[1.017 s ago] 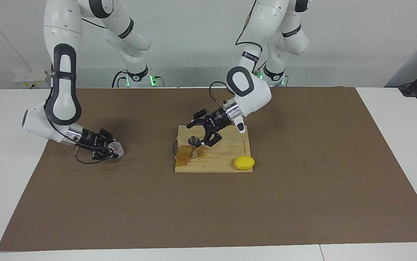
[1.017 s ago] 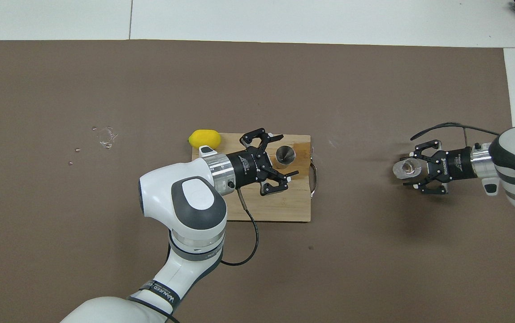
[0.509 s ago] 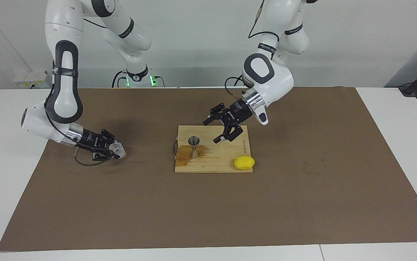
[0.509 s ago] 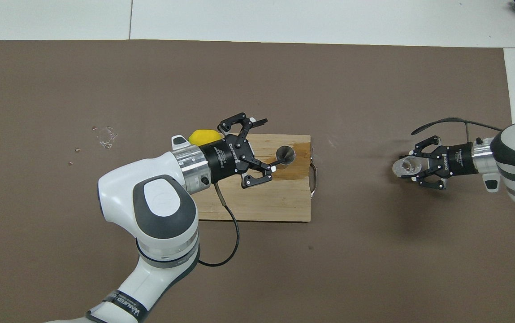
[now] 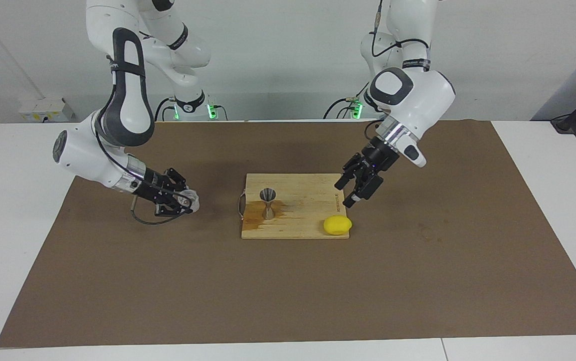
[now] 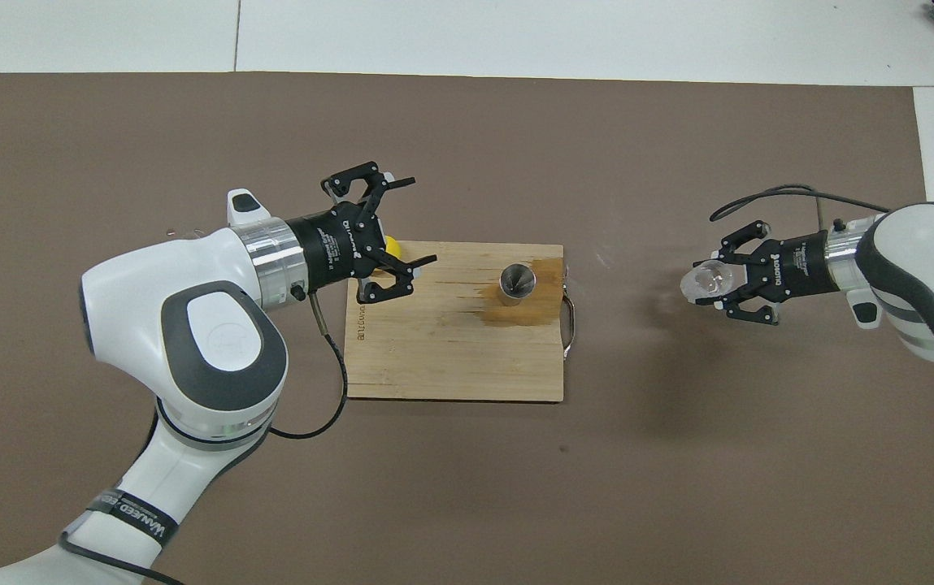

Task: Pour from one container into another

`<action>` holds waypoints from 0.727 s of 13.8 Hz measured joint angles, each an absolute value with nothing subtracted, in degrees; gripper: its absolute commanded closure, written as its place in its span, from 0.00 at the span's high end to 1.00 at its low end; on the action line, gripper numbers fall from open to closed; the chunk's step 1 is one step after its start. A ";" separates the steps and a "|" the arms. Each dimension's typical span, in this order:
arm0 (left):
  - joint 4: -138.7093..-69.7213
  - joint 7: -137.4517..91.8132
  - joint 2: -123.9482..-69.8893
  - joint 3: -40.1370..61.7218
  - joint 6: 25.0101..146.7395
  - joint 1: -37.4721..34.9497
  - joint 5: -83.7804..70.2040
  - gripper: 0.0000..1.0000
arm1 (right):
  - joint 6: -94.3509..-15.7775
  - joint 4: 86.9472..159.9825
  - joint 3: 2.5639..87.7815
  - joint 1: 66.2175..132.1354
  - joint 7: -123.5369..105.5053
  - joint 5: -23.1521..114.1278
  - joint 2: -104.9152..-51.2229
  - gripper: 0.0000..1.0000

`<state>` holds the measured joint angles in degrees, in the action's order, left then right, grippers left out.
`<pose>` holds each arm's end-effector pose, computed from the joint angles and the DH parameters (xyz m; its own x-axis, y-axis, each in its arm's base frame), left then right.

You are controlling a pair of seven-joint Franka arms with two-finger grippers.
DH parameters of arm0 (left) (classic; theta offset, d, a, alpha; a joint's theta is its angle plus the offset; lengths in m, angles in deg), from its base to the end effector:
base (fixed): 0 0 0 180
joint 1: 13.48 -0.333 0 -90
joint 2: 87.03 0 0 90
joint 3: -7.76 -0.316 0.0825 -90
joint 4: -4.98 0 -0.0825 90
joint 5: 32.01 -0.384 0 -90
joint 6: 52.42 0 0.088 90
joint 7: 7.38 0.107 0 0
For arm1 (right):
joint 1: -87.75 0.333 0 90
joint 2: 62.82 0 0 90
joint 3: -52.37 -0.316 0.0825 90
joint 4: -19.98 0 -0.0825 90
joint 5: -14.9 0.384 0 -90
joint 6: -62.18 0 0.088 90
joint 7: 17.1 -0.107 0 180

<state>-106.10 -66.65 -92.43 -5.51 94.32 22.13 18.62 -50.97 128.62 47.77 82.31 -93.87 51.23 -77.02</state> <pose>0.5758 -0.2285 0.4913 0.4083 0.7897 -0.4579 0.8233 -0.1019 0.5584 0.6008 0.0268 0.3715 -0.1104 -0.8250 -0.5542 -0.9920 0.0571 0.1125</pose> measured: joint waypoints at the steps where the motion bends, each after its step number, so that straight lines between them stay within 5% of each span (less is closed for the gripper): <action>1: -105.82 -66.58 -91.89 -5.52 94.30 21.52 12.77 1.00 | -50.97 127.66 47.78 84.01 -96.32 49.87 -77.01 0.00; 6: -104.18 -66.63 -87.16 -5.57 85.93 16.69 -24.45 1.00 | -52.99 125.63 47.87 90.75 -101.98 44.88 -76.56 0.00; 10: -100.72 -56.07 -85.62 -5.81 73.86 8.77 -29.86 1.00 | -56.24 124.39 47.84 98.69 -110.76 38.28 -76.06 0.00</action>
